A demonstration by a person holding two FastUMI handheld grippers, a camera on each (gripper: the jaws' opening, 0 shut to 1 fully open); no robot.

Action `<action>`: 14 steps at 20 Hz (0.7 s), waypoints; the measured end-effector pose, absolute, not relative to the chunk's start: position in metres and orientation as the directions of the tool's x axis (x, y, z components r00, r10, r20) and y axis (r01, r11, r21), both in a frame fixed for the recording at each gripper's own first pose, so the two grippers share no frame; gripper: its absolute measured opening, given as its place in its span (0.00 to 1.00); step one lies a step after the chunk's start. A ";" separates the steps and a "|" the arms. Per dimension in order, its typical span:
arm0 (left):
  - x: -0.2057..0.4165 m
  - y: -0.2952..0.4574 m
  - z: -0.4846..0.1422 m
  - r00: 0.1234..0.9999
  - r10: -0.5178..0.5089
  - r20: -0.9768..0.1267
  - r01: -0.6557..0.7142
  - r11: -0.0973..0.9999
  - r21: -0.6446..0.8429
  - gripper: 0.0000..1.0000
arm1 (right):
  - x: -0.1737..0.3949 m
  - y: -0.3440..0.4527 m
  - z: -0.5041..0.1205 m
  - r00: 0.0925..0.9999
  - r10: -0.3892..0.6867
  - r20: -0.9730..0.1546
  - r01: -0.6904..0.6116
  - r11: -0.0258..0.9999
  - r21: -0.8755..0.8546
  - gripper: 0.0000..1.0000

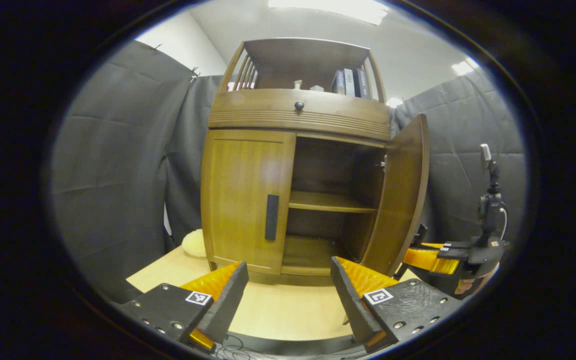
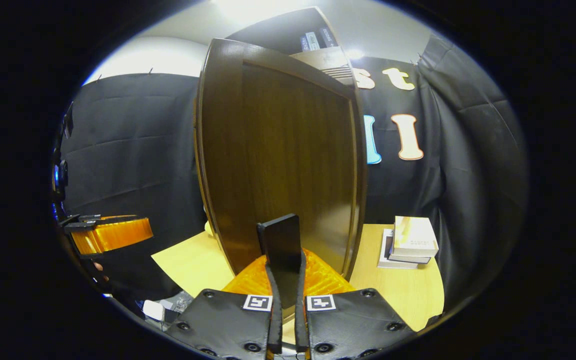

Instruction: Open the right door of the double-door shoe cabinet with the right hand, and open the left door with the left hand.

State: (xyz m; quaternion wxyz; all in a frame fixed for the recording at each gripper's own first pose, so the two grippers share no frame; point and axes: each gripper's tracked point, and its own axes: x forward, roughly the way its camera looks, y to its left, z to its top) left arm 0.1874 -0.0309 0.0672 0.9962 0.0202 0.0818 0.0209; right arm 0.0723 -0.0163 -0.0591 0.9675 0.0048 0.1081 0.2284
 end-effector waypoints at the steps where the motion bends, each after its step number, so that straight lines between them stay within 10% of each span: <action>1: 0.189 -0.030 0.070 0.986 0.047 -0.159 -0.040 0.998 0.052 0.94 | 0.072 -0.020 -0.059 0.874 0.440 -0.205 -0.437 0.897 0.059 0.11; 14: 0.155 -0.059 0.056 0.987 0.111 -0.117 -0.105 0.993 0.056 0.94 | 0.080 -0.092 -0.053 0.907 0.376 -0.191 -0.371 0.927 0.063 0.13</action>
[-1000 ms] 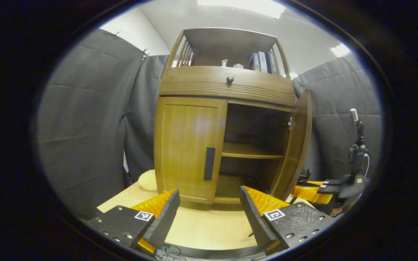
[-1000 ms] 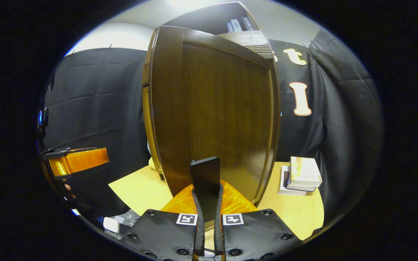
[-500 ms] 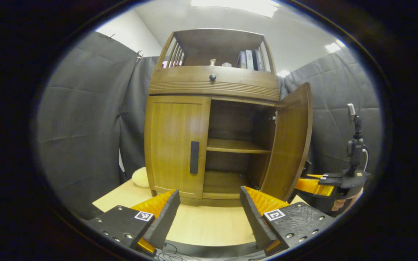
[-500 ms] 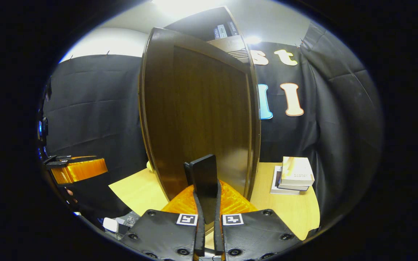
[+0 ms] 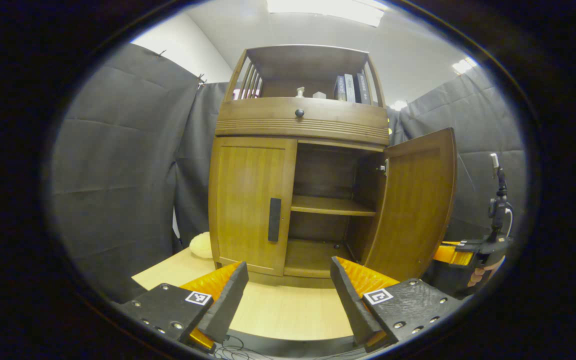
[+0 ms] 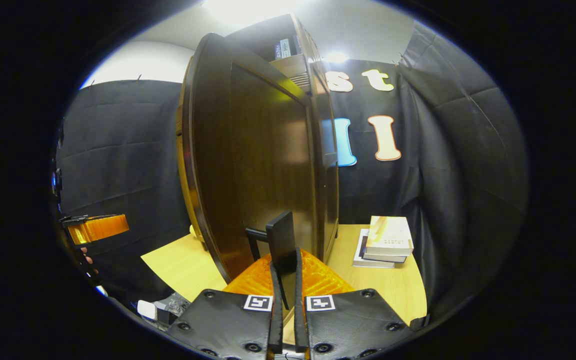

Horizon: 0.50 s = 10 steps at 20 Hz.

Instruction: Open the right door of the double-door shoe cabinet with the right hand, and open the left door with the left hand.

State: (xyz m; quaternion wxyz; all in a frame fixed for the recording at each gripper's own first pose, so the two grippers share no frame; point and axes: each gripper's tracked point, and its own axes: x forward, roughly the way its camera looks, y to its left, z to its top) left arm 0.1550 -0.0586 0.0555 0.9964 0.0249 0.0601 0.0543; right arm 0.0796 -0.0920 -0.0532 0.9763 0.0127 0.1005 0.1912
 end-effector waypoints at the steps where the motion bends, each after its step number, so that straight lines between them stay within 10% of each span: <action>1: 0.158 -0.057 0.056 0.987 0.110 -0.118 -0.104 0.993 0.054 0.94 | 0.081 -0.099 -0.053 0.912 0.364 -0.188 -0.359 0.931 0.060 0.13; 10: 0.168 -0.061 0.046 0.988 0.090 -0.124 -0.083 0.995 0.061 0.94 | 0.083 -0.109 -0.052 0.933 0.303 -0.193 -0.290 0.952 0.097 0.08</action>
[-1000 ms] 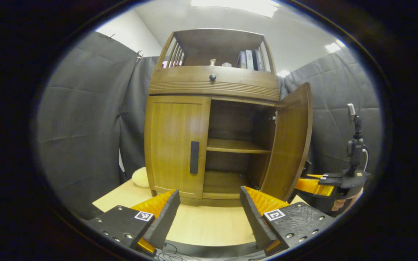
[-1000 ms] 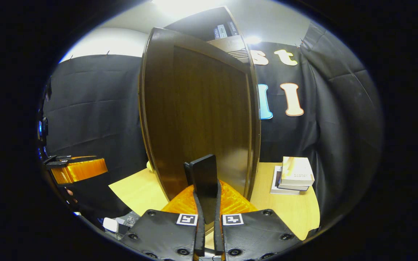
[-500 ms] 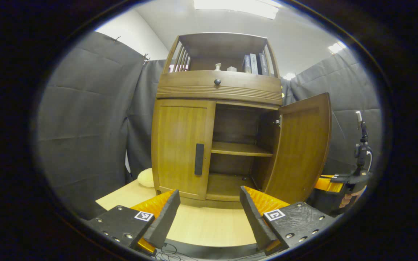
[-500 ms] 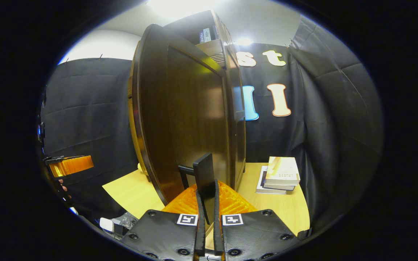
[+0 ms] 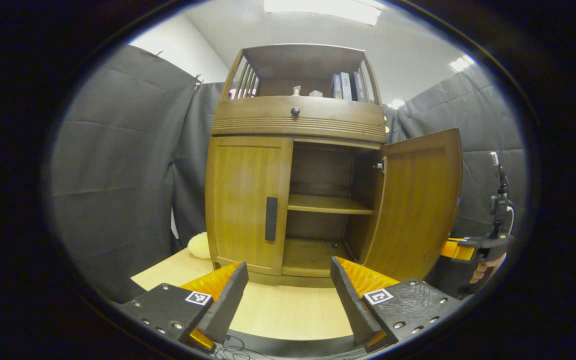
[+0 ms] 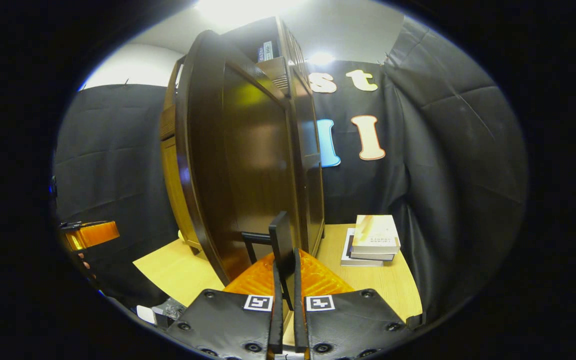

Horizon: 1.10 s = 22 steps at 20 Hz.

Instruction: Open the right door of the double-door shoe cabinet with the right hand, and open the left door with the left hand.

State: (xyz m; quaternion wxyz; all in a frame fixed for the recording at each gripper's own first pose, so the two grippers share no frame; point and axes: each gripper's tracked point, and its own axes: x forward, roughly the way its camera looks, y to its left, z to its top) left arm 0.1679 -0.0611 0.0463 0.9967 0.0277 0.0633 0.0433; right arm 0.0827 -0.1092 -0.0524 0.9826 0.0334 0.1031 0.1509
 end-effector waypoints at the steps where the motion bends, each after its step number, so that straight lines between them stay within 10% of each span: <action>1: 0.170 -0.057 0.045 0.988 0.089 -0.127 -0.082 0.995 0.058 0.94 | 0.084 -0.109 -0.054 0.934 0.298 -0.197 -0.282 0.954 0.104 0.08; 16: 0.223 0.005 0.041 0.985 0.062 -0.161 -0.066 0.998 -0.017 0.94 | 0.021 -0.118 -0.050 0.951 0.146 -0.272 -0.130 0.989 0.077 0.12; 22: 0.255 0.047 0.059 0.988 -0.021 -0.153 0.018 1.000 -0.024 0.94 | -0.013 -0.075 -0.033 0.955 0.082 -0.286 -0.071 0.996 0.048 0.00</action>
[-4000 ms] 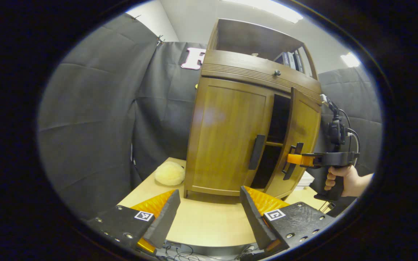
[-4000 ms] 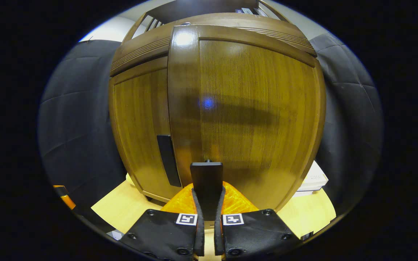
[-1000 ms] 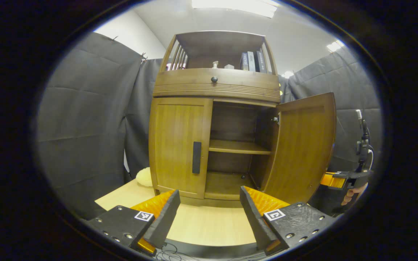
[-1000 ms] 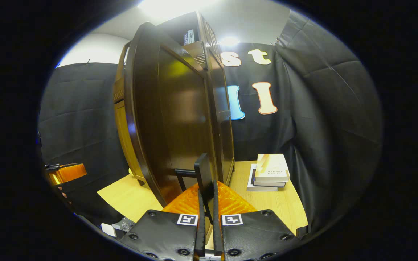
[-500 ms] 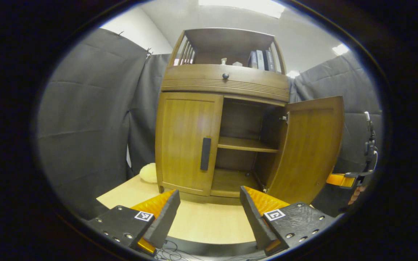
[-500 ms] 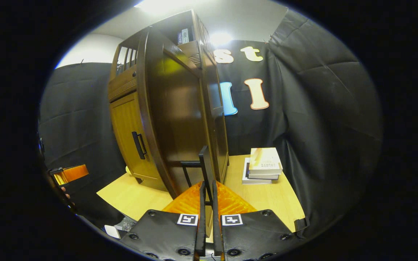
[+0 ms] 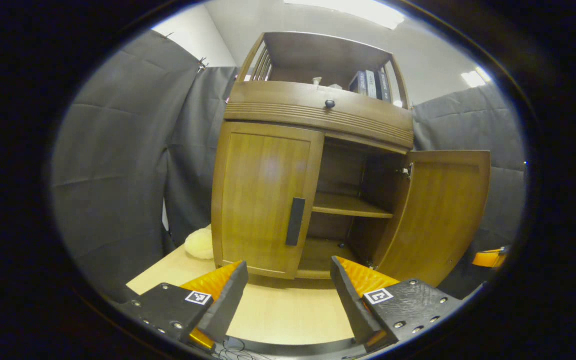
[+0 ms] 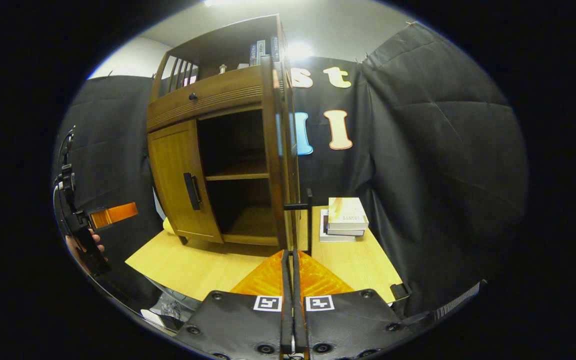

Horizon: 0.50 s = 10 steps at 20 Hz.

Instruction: Open the right door of the double-door shoe cabinet with the right hand, and open the left door with the left hand.

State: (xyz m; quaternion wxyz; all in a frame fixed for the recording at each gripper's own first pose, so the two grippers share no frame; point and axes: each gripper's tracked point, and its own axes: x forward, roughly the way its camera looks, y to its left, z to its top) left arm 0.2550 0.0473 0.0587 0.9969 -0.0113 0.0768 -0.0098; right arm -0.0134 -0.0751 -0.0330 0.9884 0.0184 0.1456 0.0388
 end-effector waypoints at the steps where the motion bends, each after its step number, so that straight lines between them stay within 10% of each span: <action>1: 0.260 0.055 0.060 0.989 -0.038 -0.145 0.035 0.999 -0.025 0.94 | -0.011 -0.062 -0.027 0.960 0.078 -0.270 -0.067 0.997 0.049 0.03; 10: 0.281 0.102 0.053 0.982 -0.142 -0.125 0.142 0.990 -0.013 0.94 | 0.032 0.064 0.014 0.985 0.109 -0.131 -0.102 0.993 0.059 0.00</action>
